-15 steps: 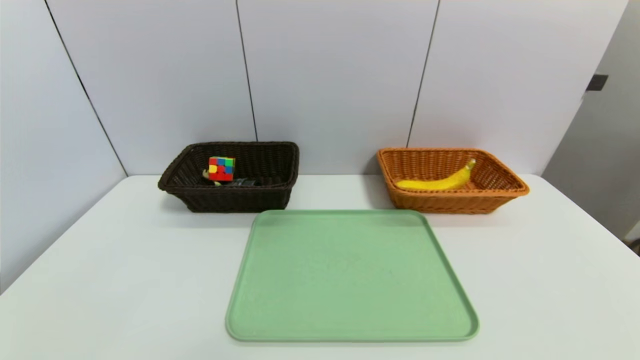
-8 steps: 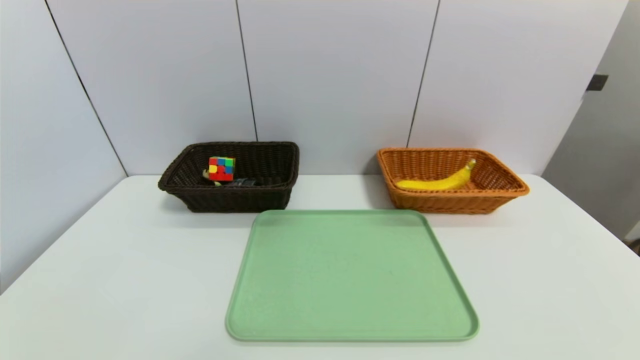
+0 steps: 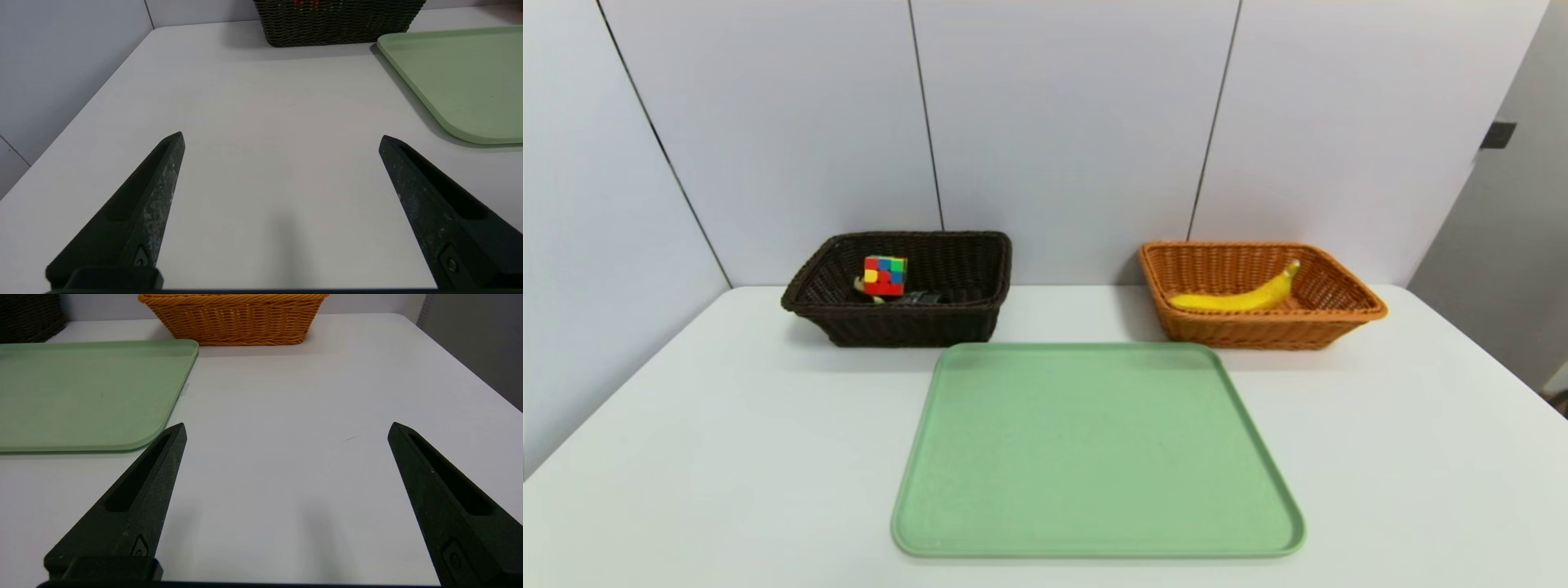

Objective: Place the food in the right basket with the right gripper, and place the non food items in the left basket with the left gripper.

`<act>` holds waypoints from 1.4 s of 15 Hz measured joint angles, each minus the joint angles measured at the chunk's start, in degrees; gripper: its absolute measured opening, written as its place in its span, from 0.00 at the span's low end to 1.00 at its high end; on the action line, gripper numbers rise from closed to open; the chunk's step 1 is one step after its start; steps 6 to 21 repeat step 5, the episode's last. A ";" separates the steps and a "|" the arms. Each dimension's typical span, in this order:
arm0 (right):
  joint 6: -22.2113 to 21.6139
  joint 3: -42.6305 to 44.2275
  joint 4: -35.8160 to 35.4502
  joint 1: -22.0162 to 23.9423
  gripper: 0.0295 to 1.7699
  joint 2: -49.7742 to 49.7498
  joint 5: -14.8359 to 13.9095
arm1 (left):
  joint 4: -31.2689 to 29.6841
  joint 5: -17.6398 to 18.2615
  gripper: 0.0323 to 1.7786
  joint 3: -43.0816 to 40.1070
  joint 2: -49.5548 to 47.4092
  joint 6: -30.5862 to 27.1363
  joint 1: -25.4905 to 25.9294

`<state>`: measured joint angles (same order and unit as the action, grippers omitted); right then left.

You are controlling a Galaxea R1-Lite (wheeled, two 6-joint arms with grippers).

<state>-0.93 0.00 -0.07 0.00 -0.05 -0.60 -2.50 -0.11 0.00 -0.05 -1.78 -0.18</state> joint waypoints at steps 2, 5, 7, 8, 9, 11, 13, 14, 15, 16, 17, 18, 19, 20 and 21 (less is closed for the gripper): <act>0.00 0.00 0.00 0.00 0.96 0.00 0.00 | 0.00 -0.05 0.95 0.00 0.00 1.71 0.00; 0.02 0.00 -0.02 0.00 0.96 0.00 0.00 | -0.02 -0.05 0.95 0.00 0.02 1.83 0.00; 0.02 0.00 -0.02 0.00 0.96 0.00 0.00 | -0.02 -0.05 0.95 0.00 0.02 1.83 0.00; 0.02 0.00 -0.02 0.00 0.96 0.00 0.00 | -0.02 -0.05 0.95 0.00 0.02 1.83 0.00; 0.02 0.00 -0.02 0.00 0.96 0.00 0.00 | -0.02 -0.05 0.95 0.00 0.02 1.83 0.00; 0.02 0.00 -0.02 0.00 0.96 0.00 0.00 | -0.02 -0.05 0.95 0.00 0.02 1.83 0.00; 0.02 0.00 -0.02 0.00 0.96 0.00 0.00 | -0.02 -0.05 0.95 0.00 0.02 1.83 0.00; 0.02 0.00 -0.02 0.00 0.96 0.00 0.00 | -0.02 -0.05 0.95 0.00 0.02 1.83 0.00; 0.02 0.00 -0.02 0.00 0.96 0.00 0.00 | -0.02 -0.05 0.95 0.00 0.02 1.83 0.00; 0.02 0.00 -0.02 0.00 0.96 0.00 0.00 | -0.02 -0.05 0.95 0.00 0.02 1.83 0.00; 0.02 0.00 -0.02 0.00 0.96 0.00 0.00 | -0.02 -0.05 0.95 0.00 0.02 1.83 0.00; 0.02 0.00 -0.02 0.00 0.96 0.00 0.00 | -0.02 -0.05 0.95 0.00 0.02 1.83 0.00; 0.02 0.00 -0.02 0.00 0.96 0.00 0.00 | -0.02 -0.05 0.95 0.00 0.02 1.83 0.00; 0.02 0.00 -0.02 0.00 0.96 0.00 0.00 | -0.02 -0.05 0.95 0.00 0.02 1.83 0.00; 0.02 0.00 -0.02 0.00 0.96 0.00 0.00 | -0.02 -0.05 0.95 0.00 0.02 1.83 0.00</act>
